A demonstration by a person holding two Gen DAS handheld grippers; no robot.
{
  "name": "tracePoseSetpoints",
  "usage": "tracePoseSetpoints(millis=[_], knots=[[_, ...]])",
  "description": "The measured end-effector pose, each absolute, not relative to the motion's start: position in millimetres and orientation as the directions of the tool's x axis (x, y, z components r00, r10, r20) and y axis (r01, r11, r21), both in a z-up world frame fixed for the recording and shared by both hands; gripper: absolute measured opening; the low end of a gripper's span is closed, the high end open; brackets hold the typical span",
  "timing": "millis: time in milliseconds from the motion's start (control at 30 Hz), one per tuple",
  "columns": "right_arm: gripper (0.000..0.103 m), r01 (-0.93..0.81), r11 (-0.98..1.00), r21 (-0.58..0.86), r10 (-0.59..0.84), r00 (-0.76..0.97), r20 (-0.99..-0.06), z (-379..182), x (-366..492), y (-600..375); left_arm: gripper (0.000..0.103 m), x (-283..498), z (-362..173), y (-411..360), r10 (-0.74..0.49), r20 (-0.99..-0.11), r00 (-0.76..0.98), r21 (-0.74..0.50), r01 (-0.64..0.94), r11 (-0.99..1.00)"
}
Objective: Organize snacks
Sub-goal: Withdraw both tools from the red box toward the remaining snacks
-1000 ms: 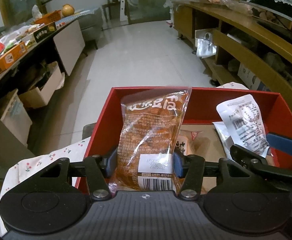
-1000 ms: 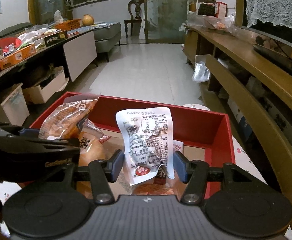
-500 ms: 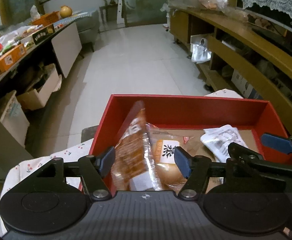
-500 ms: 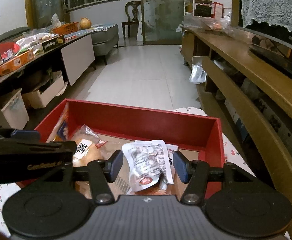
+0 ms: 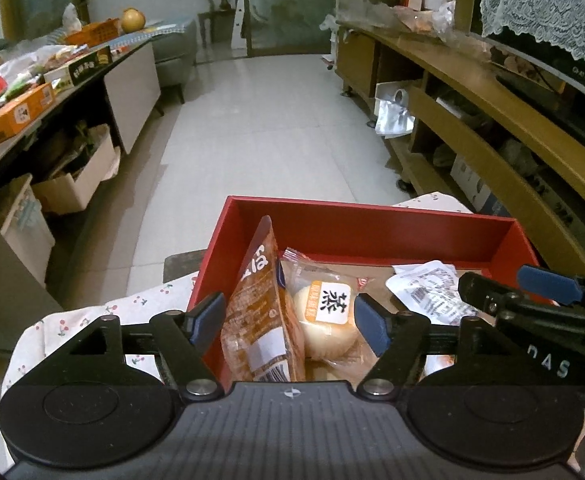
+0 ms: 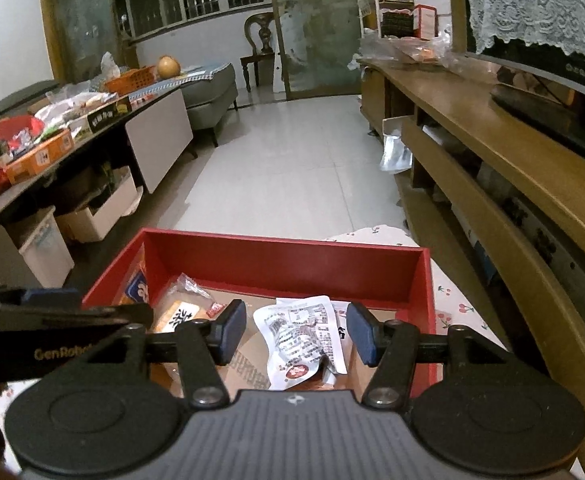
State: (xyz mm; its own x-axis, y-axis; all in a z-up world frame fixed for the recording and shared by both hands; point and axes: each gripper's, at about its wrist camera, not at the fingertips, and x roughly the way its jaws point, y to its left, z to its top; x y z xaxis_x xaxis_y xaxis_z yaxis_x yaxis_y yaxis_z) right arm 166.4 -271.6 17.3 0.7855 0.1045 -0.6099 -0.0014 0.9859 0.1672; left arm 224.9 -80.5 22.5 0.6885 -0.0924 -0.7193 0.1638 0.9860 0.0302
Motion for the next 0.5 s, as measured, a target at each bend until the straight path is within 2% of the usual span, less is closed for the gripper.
tracePoseSetpoints(millis=[500], knots=[[0.058, 0.027, 0.984, 0.175, 0.088, 0.786, -0.612, 29.5, 127.7, -277.7, 0.078, 193.3, 37.2, -87.1, -0.156, -0.706, 0.691, 0.011, 0.23, 0.973]])
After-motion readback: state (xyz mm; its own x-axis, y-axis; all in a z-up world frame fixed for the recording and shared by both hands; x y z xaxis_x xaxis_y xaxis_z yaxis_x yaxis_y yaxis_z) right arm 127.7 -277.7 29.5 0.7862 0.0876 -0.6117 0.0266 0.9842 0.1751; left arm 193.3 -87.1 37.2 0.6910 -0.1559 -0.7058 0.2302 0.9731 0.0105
